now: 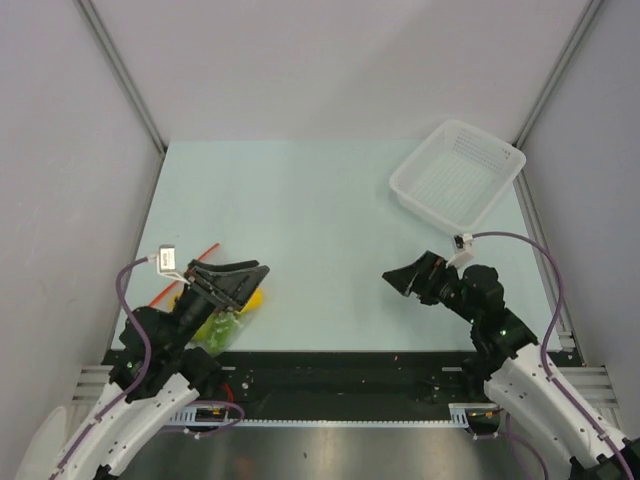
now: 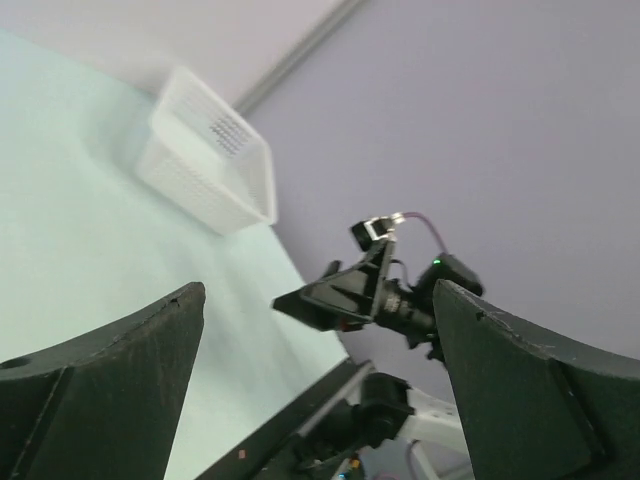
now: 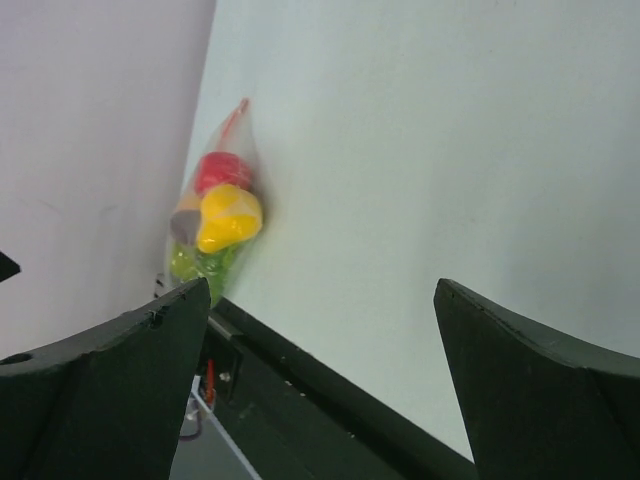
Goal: Open the zip-top bag and remove the fake food
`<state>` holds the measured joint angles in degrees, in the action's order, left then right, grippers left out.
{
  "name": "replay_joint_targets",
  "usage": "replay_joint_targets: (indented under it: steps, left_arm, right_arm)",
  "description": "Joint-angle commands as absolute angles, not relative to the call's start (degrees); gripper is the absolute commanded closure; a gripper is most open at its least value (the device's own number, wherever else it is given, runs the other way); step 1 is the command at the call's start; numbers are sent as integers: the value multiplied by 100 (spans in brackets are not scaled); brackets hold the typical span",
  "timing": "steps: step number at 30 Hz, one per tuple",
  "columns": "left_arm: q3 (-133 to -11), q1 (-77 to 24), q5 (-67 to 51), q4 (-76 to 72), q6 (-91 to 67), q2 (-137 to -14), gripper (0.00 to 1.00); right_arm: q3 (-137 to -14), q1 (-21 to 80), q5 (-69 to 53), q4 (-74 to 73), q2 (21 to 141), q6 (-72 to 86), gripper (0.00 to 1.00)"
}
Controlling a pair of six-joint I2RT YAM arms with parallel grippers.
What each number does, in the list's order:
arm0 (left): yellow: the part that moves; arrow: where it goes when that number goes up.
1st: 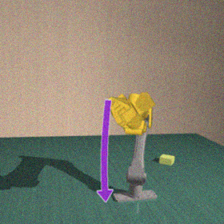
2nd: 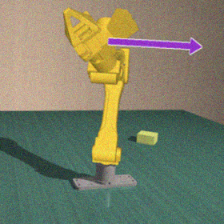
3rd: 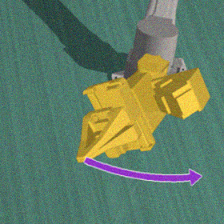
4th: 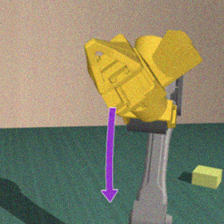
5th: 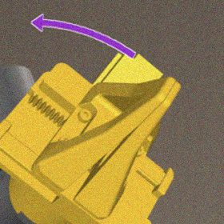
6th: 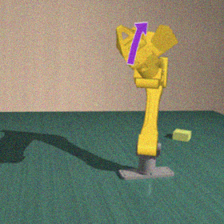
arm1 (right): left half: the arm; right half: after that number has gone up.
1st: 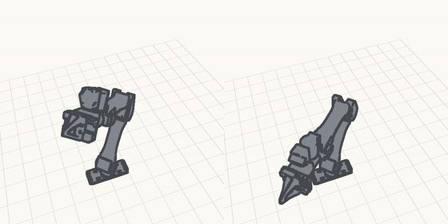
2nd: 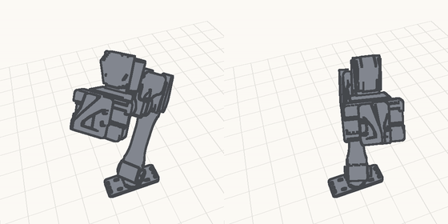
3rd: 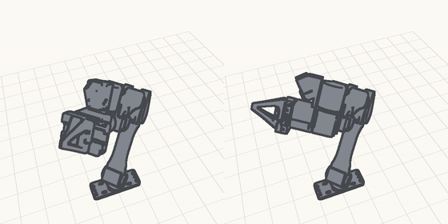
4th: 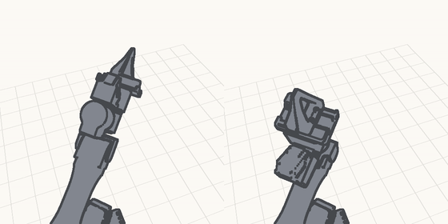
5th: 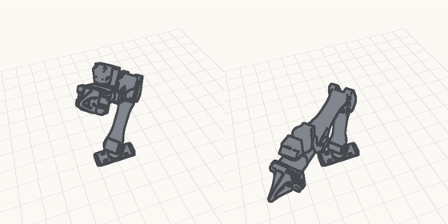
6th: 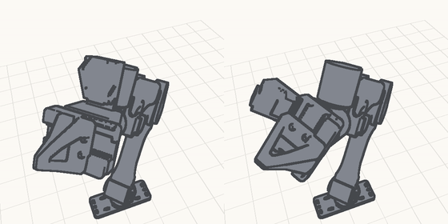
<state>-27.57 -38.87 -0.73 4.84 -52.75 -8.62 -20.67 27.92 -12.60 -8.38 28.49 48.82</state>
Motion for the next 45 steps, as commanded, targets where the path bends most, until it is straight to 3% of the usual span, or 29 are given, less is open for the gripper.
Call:
replay_joint_targets:
  steps: [1,7,16,24,33,41,44,45]
  left_arm:
    - [-3155,-3867,755,2390,-4580,-458,1]
    - [-3541,-3858,1467,3190,-4404,272,0]
    - [-4684,-3858,2021,4429,-3947,44,0]
    - [-4852,-3858,1916,4816,-3876,-167,0]
    - [-4711,-3867,1898,4825,-3902,-176,0]
    - [-4667,-3858,2109,4852,-4113,-281,0]
    - [-4597,-3858,2066,4781,-4131,-395,0]
    - [-4588,-3858,2048,4764,-4148,-439,0]
  right_arm:
    - [-2714,2882,-1238,-757,3670,3956,0]
    - [-3550,3909,-758,-115,5122,3411,0]
    - [-5439,5853,-913,1220,8611,3172,0]
    - [-6530,6143,-1397,1433,10632,3059,0]
    - [-6996,5933,-1705,1617,11390,3137,0]
    - [-7040,5564,-1898,2539,11943,3990,19]
    - [-7294,5380,-2012,2663,12163,4166,35]
    - [-7434,5327,-2056,2707,12216,4201,47]
